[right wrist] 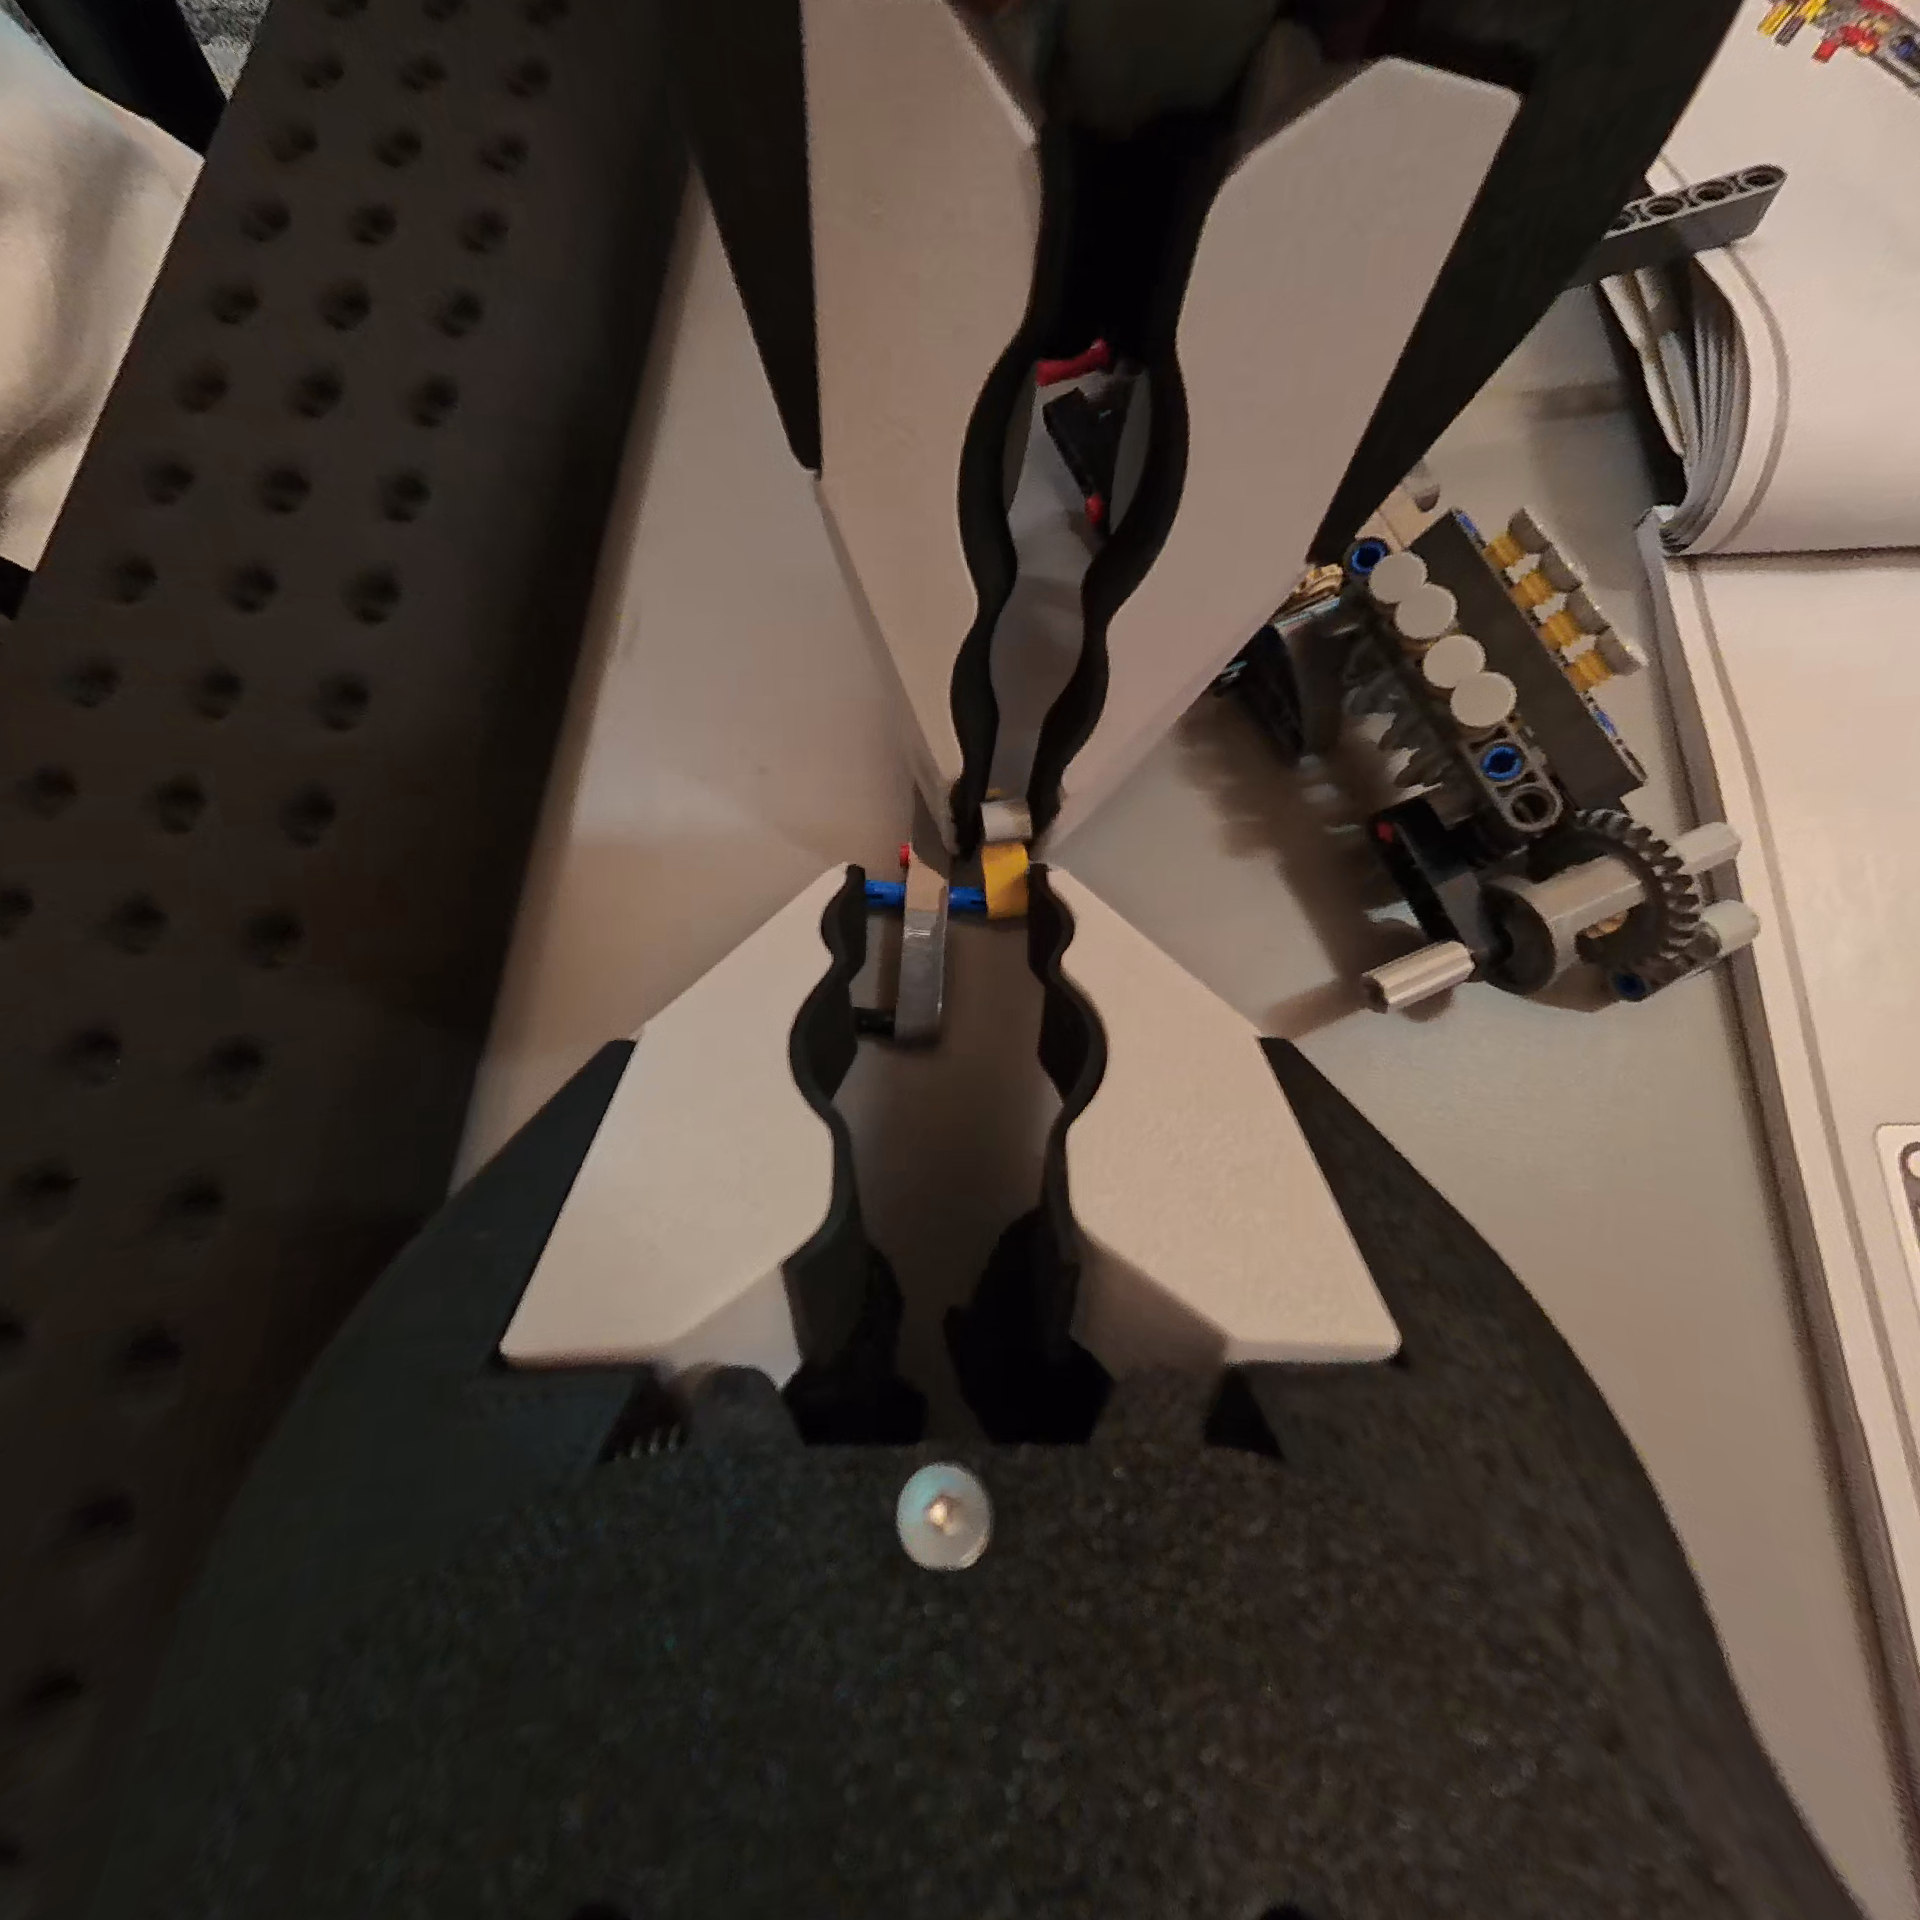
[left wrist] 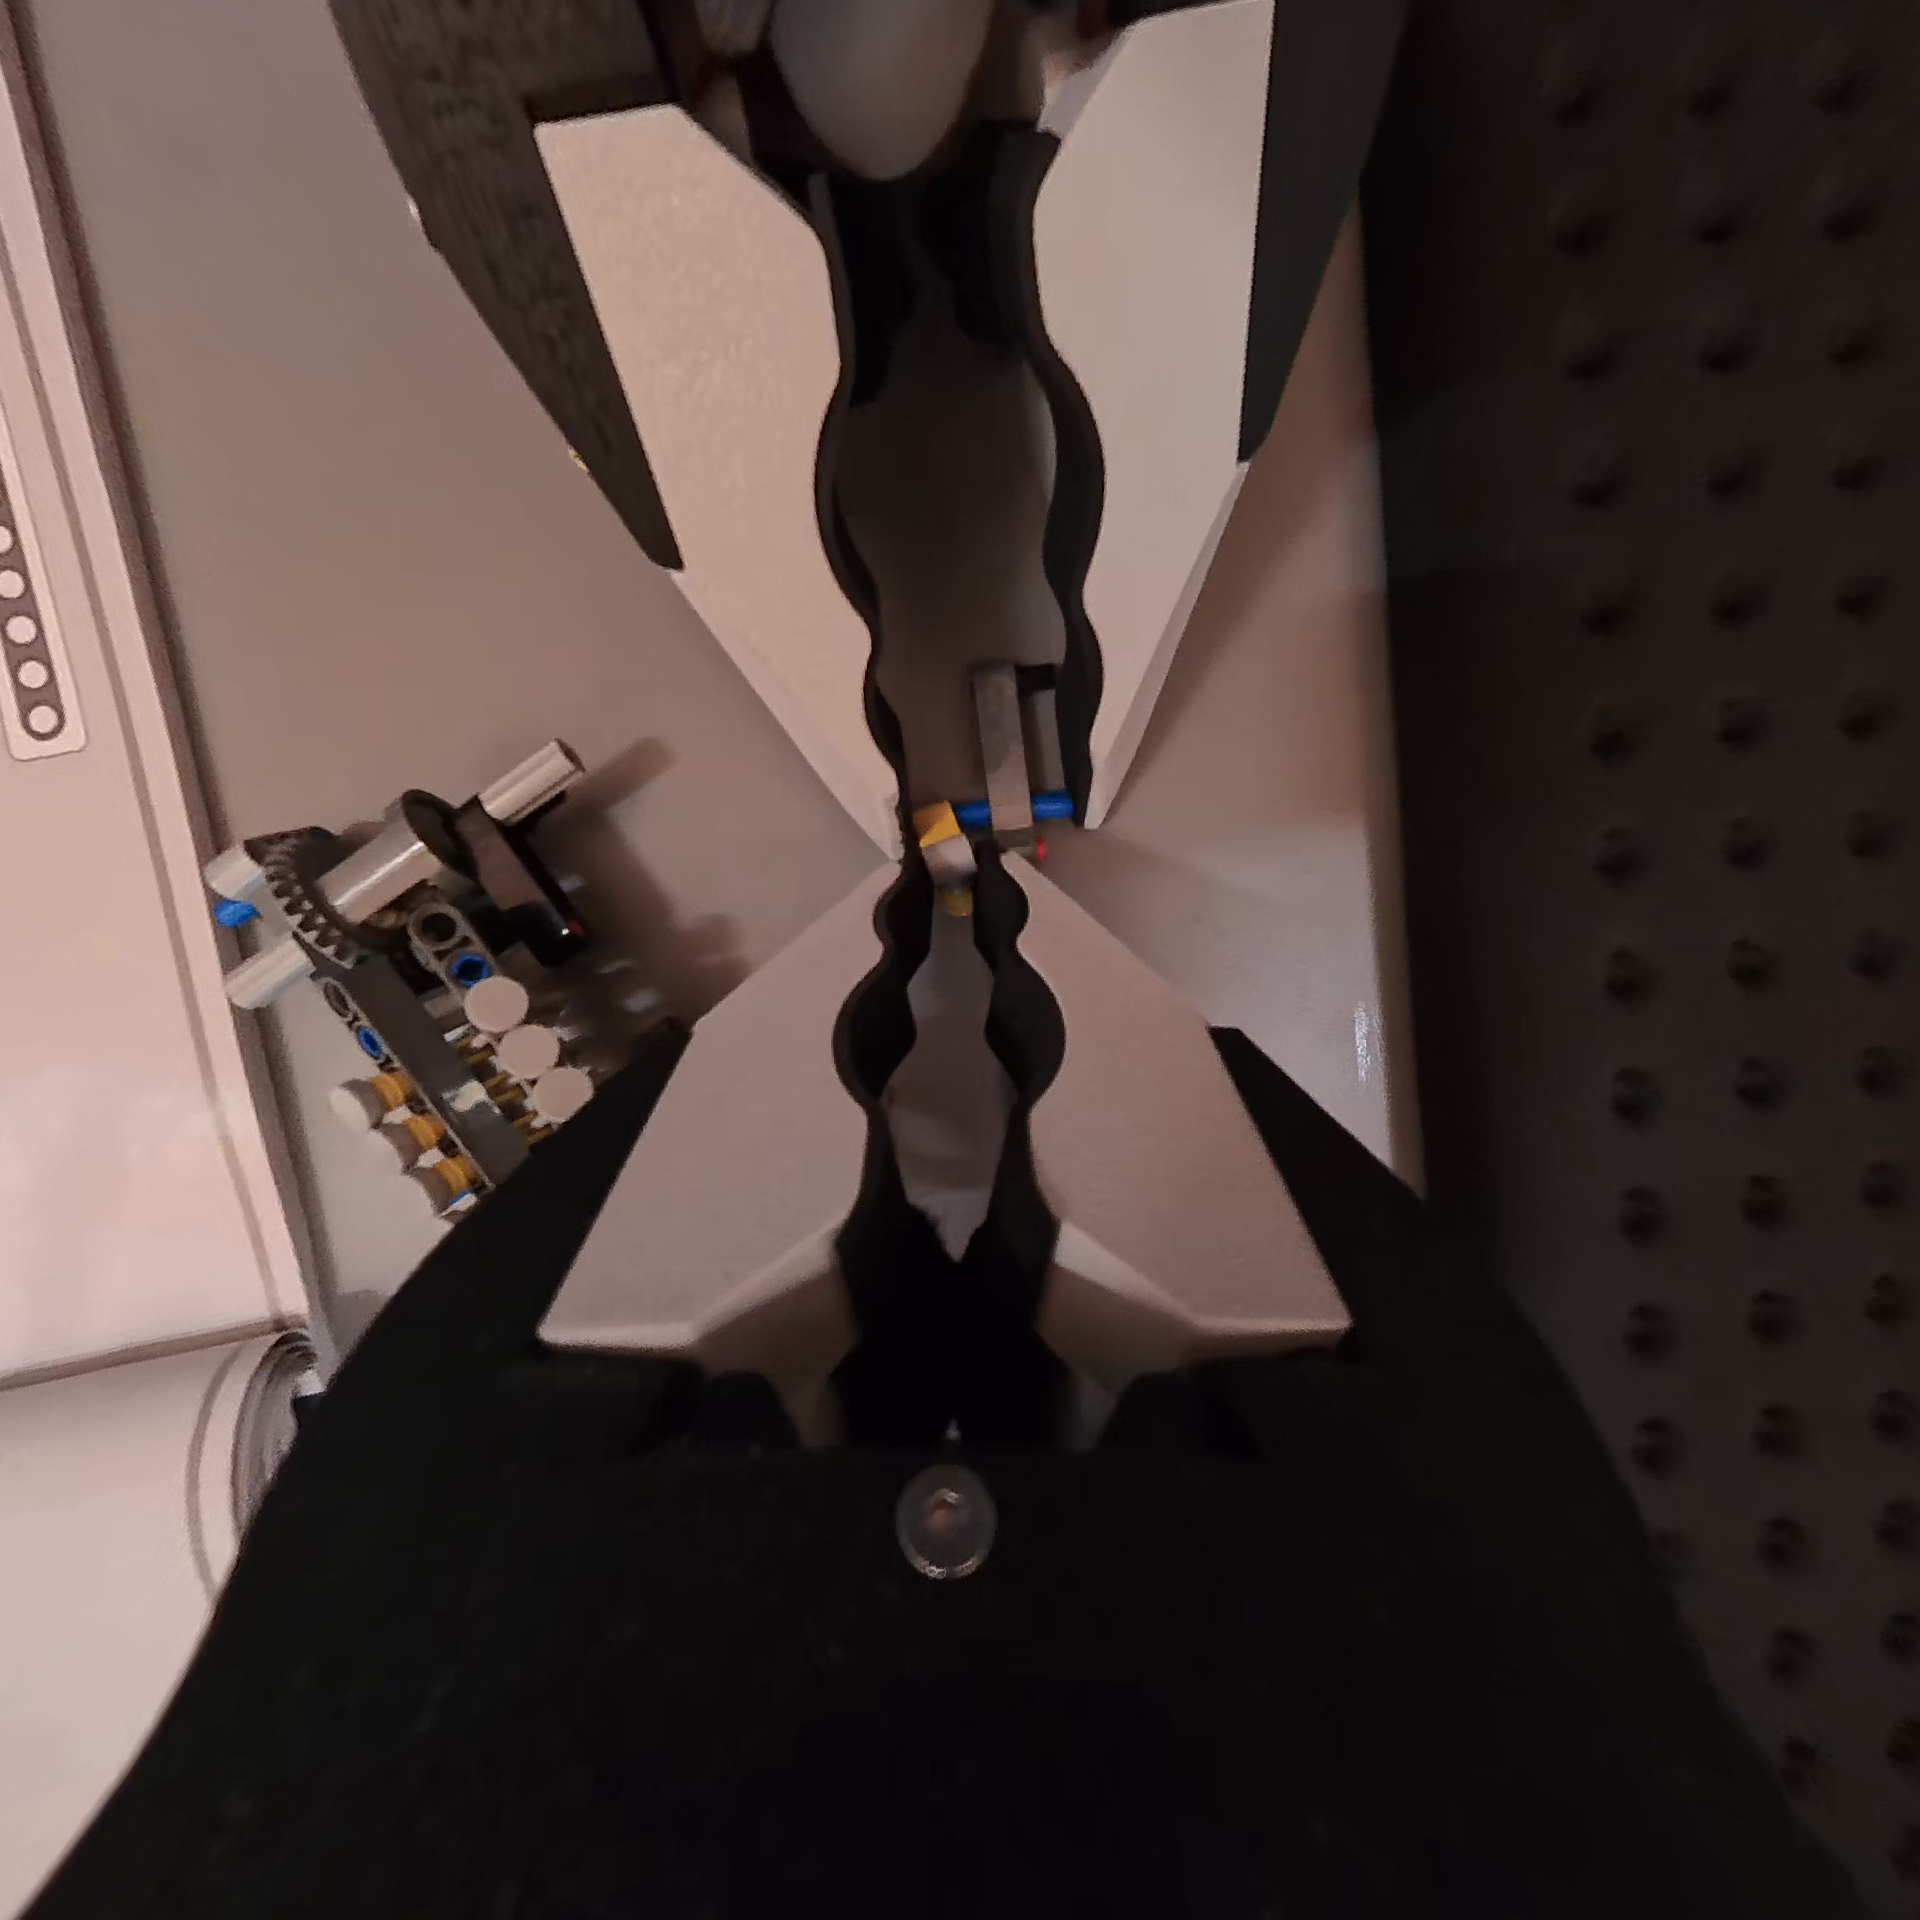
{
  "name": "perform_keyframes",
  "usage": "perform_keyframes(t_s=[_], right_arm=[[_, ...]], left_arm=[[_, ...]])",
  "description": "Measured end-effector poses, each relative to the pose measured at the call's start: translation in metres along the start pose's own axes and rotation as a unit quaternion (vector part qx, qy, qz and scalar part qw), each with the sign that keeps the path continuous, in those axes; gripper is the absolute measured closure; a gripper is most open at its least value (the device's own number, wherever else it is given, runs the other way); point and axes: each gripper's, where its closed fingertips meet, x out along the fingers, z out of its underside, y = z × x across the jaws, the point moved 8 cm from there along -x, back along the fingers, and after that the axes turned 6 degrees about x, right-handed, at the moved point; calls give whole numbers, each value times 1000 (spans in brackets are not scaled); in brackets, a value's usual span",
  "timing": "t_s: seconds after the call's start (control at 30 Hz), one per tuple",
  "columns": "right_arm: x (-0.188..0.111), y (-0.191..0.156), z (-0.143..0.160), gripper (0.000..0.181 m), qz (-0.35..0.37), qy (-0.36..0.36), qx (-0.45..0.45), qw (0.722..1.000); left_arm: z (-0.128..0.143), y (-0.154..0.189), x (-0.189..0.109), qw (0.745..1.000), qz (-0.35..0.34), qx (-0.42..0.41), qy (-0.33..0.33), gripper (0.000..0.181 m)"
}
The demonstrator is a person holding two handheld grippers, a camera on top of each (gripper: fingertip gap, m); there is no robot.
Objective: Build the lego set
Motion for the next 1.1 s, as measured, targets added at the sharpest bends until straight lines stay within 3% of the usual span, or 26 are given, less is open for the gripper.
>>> perform_keyframes(t_s=[0.37, 1.1], right_arm=[[-1, -4, 1, 151, 15, -4, -10, 1000], [-3, -3, 2, 152, 6, -10, -8, 1000]], left_arm=[[-2, -6, -1, 997, 36, 69, -21, 175], [-2, 1, 0, 1000, 4, -7, -7, 175]])
